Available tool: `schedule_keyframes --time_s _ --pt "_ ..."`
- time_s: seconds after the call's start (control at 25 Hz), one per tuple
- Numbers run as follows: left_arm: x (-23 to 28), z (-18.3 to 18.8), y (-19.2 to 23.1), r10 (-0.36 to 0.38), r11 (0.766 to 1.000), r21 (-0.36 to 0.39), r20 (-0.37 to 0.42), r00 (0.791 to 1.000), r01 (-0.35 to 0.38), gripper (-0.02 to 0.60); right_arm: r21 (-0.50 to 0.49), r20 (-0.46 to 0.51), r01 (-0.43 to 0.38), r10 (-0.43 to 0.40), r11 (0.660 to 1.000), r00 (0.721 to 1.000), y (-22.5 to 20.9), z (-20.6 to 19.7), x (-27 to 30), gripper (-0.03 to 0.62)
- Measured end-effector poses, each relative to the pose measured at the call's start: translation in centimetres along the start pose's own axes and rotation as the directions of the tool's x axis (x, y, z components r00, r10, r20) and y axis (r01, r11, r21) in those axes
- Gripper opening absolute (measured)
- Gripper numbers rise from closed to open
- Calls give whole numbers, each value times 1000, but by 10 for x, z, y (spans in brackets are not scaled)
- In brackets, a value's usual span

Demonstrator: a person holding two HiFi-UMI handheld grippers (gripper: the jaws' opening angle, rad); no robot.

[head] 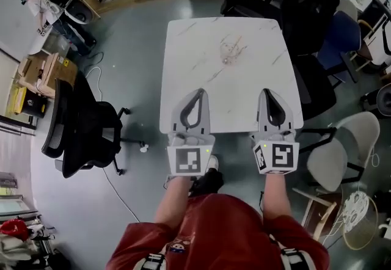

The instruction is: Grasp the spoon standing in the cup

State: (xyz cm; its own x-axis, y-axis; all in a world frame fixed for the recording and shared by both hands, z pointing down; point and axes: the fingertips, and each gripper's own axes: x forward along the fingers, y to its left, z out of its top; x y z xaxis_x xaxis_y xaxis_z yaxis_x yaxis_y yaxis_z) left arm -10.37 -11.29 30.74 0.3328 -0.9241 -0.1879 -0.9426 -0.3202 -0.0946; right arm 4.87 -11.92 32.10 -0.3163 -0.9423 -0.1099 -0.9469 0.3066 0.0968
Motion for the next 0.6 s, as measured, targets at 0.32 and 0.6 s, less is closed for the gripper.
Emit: schedule_keyframes --time_s 0.32,0.6 --pt "46 -35 46 -1 999 -48 -35 999 -1 9 -4 -64 14 -14 1000 998 5 -29 66 15" --pt "79 -38 68 -27 998 -60 -22 999 25 9 -23 -62 44 -46 999 997 0 -23 100 15"
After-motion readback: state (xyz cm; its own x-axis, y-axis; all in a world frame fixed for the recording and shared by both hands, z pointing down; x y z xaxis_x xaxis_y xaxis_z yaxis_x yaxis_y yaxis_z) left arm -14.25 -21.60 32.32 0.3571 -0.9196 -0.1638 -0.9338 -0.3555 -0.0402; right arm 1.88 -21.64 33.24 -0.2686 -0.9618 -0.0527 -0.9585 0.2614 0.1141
